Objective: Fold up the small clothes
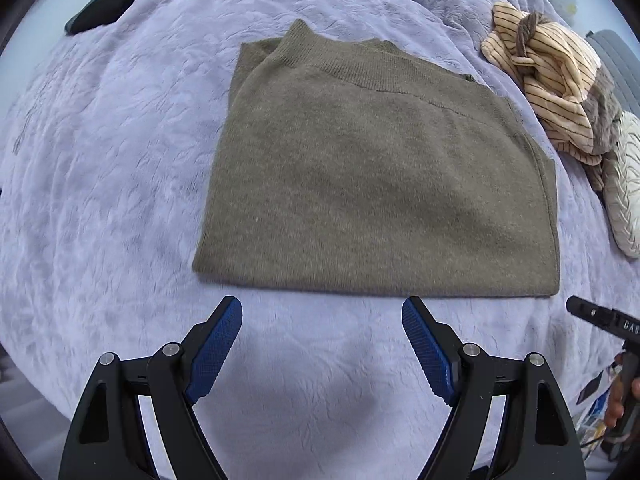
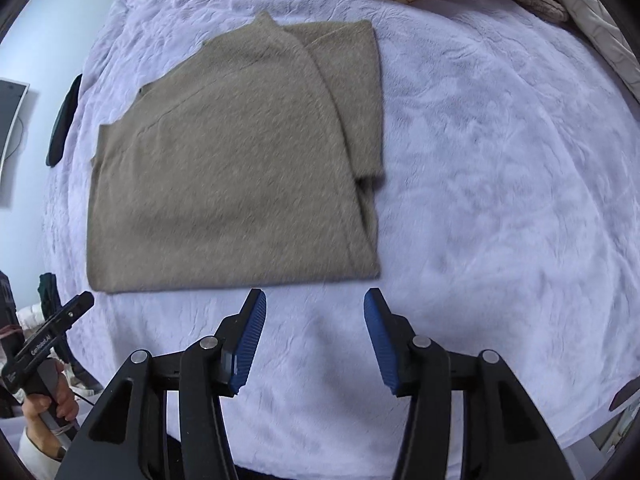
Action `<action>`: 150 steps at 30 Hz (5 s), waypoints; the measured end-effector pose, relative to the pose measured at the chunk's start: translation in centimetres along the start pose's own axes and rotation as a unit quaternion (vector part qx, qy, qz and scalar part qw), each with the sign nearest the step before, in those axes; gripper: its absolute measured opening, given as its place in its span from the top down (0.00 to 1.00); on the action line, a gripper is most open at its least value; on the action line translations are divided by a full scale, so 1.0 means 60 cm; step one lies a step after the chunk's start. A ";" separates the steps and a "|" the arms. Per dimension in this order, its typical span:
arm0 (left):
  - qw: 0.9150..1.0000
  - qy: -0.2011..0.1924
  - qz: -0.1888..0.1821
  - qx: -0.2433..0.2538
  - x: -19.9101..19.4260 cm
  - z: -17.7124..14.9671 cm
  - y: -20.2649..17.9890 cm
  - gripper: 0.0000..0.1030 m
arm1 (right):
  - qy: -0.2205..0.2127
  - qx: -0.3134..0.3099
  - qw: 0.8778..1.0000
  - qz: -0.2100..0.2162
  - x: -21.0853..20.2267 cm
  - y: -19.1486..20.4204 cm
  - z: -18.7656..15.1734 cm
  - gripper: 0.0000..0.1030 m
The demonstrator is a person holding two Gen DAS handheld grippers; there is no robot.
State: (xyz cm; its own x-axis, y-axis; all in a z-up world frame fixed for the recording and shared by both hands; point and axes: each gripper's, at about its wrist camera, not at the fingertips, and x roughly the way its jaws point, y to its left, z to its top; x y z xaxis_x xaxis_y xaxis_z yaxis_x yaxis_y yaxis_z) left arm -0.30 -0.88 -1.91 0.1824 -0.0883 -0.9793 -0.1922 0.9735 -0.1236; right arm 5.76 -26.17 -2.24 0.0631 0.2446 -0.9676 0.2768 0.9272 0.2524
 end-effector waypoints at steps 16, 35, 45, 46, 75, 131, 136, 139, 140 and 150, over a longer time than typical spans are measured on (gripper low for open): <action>1.000 0.007 -0.014 0.003 -0.043 -0.087 -0.036 0.20 | 0.008 -0.040 0.999 0.009 -0.034 0.073 -0.076 0.29; 0.998 0.025 -0.037 0.036 -0.033 -0.118 0.006 0.20 | -0.002 -0.017 1.000 -0.009 -0.004 0.164 -0.161 0.19; 0.998 0.031 -0.049 0.024 -0.028 -0.119 0.066 0.20 | -0.018 -0.025 0.999 -0.025 0.010 0.248 -0.173 0.14; 0.998 0.031 -0.049 0.022 -0.027 -0.118 0.072 0.20 | -0.017 -0.029 0.999 -0.027 0.012 0.256 -0.174 0.14; 0.995 0.044 -0.079 0.033 -0.004 -0.099 0.099 0.20 | -0.034 -0.020 0.998 -0.052 0.029 0.307 -0.188 0.13; 0.924 -0.042 -0.306 -0.226 0.148 -0.013 0.111 0.20 | 0.014 -0.132 0.990 -0.040 0.187 0.272 0.036 0.57; 0.917 -0.043 -0.302 -0.258 0.179 0.006 0.112 0.20 | 0.020 -0.150 0.988 -0.009 0.196 0.256 0.035 0.57; 0.917 -0.059 -0.298 -0.259 0.155 0.020 0.108 0.20 | 0.024 -0.147 0.989 0.000 0.194 0.247 0.034 0.57; 0.920 -0.075 -0.297 -0.242 0.140 0.026 0.100 0.20 | 0.024 -0.144 0.989 0.004 0.194 0.245 0.034 0.57; 0.937 -0.081 -0.211 -0.267 0.173 0.058 0.098 0.70 | 0.019 -0.137 0.990 0.025 0.178 0.193 0.025 0.57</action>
State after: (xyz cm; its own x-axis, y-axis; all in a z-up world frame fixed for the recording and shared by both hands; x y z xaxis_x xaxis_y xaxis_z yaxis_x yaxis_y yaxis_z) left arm 3.84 4.67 -12.22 0.4868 -0.3667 -0.7928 -0.5175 0.6101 -0.6000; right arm 11.06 -13.24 -9.69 0.0322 0.2987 -0.9538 0.0036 0.9543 0.2989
